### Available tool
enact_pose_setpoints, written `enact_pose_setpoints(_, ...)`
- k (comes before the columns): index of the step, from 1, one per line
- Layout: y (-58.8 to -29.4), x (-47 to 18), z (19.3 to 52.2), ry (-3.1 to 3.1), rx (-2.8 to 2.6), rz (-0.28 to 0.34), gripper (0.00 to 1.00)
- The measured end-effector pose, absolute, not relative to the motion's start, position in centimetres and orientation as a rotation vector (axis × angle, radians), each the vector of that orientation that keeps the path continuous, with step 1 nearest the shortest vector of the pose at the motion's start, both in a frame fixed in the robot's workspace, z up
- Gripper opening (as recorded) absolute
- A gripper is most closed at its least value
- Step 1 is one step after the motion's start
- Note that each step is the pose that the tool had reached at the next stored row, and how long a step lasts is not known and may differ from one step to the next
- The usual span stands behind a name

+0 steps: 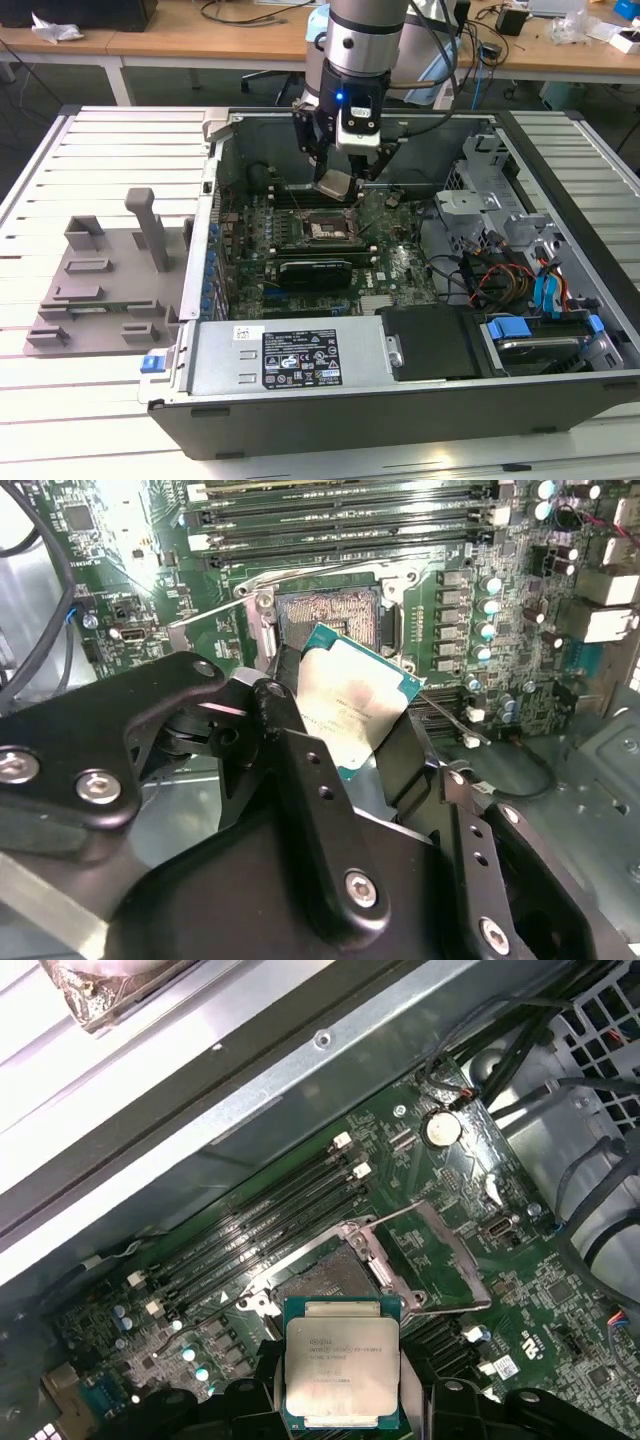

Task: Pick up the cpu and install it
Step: 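Place the cpu into insertion slot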

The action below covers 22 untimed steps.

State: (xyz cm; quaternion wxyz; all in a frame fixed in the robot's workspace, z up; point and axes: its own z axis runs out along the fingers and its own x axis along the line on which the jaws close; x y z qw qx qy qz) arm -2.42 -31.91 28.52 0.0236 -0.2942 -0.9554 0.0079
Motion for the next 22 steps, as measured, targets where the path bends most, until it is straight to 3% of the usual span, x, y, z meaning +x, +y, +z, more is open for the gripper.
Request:
enact_pose_setpoints(7,-31.91,-2.42,28.53,-2.909,-1.061,0.036,0.55)
enact_pose_setpoints(12,-31.91,-2.42,28.52,-2.897,-1.145,0.122,0.55)
enact_pose_setpoints(22,-31.91,-2.42,28.49,-2.785,-1.382,0.123,0.55)
